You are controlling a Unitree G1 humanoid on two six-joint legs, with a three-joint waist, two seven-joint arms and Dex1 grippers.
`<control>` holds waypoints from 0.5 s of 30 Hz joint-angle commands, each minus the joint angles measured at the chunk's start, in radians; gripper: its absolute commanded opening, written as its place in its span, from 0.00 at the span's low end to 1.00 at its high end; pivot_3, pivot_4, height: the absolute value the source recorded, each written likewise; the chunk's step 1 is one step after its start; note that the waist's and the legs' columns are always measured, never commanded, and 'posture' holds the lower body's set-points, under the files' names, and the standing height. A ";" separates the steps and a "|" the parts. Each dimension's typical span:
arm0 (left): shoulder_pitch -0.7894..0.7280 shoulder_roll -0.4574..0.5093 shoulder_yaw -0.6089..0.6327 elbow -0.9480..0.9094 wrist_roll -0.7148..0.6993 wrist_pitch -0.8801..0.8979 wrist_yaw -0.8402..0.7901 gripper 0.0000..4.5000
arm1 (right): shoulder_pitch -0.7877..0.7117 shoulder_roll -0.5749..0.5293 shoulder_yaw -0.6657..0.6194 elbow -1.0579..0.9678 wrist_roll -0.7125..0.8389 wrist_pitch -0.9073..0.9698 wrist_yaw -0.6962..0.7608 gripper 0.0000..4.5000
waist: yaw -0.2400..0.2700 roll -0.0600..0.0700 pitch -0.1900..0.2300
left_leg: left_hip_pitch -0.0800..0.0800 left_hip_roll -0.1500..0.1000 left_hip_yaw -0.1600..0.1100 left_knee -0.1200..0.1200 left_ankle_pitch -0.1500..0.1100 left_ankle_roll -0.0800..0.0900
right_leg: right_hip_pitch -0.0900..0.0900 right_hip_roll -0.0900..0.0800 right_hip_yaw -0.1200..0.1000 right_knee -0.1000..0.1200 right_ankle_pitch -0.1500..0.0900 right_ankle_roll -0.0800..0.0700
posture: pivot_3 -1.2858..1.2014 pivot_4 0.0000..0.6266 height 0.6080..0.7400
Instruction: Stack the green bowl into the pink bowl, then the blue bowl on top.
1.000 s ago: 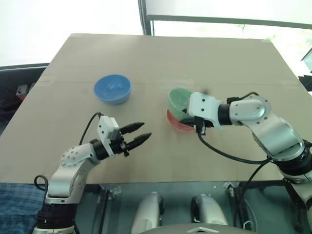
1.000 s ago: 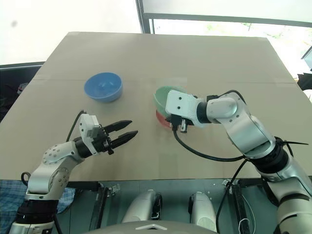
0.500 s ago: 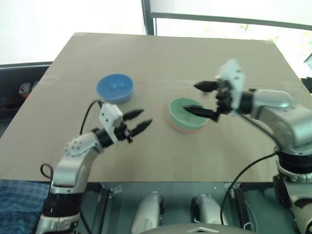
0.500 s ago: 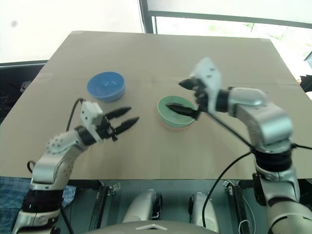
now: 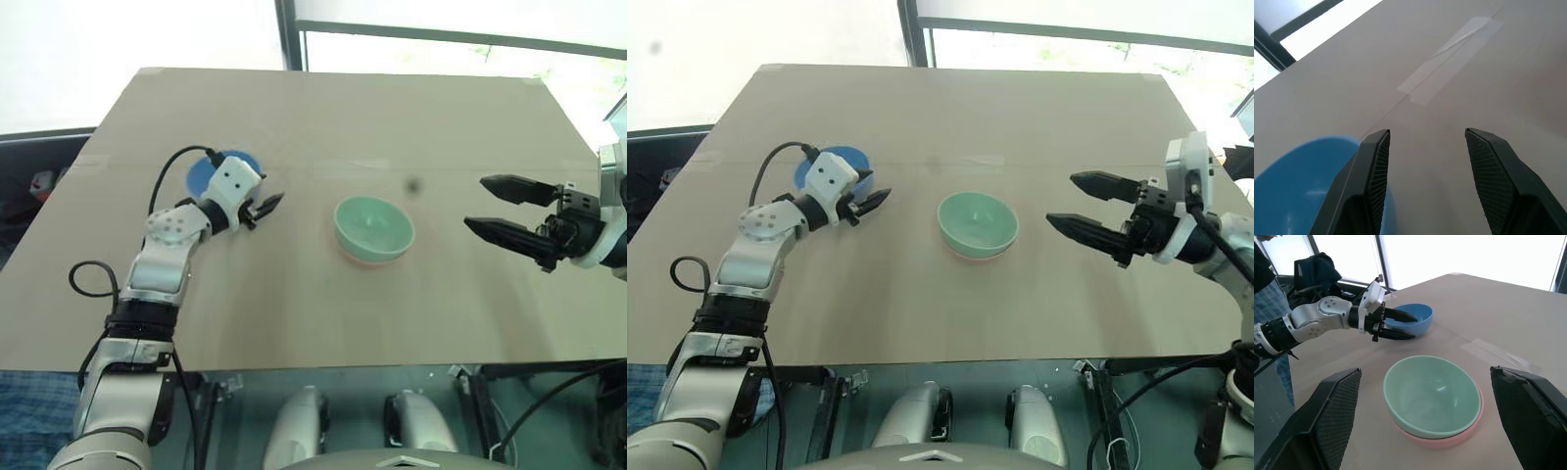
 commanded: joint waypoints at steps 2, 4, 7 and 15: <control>-0.070 0.010 0.013 0.051 0.049 -0.024 0.053 0.58 | 0.038 -0.037 -0.010 -0.037 0.029 -0.051 -0.023 0.98 | 0.003 -0.001 0.000 | -0.001 0.000 -0.001 0.000 0.000 0.000 | 0.000 0.000 -0.001 0.000 0.000 0.000 | 0.52 0.24 1.00; -0.077 0.009 0.020 0.058 0.057 -0.008 0.068 0.58 | 0.047 -0.045 -0.003 -0.036 0.034 -0.063 -0.037 0.98 | 0.001 -0.001 0.000 | -0.001 0.000 -0.001 0.001 0.000 0.000 | 0.000 0.000 -0.001 0.000 0.000 0.000 | 0.52 0.24 1.00; -0.068 0.011 0.020 0.059 0.063 0.015 0.071 0.58 | 0.059 -0.056 0.010 -0.031 0.032 -0.084 -0.047 0.98 | 0.000 -0.001 0.000 | -0.001 0.000 -0.001 0.001 0.000 0.000 | 0.000 0.000 0.000 0.000 0.000 0.000 | 0.52 0.24 1.00; -0.018 0.023 0.027 0.032 0.050 0.094 0.045 0.46 | 0.048 -0.069 0.062 0.001 0.023 -0.125 -0.070 1.00 | 0.000 -0.001 0.000 | -0.001 0.001 0.000 0.001 0.000 0.000 | 0.000 0.000 0.000 0.000 0.000 0.000 | 0.52 0.24 1.00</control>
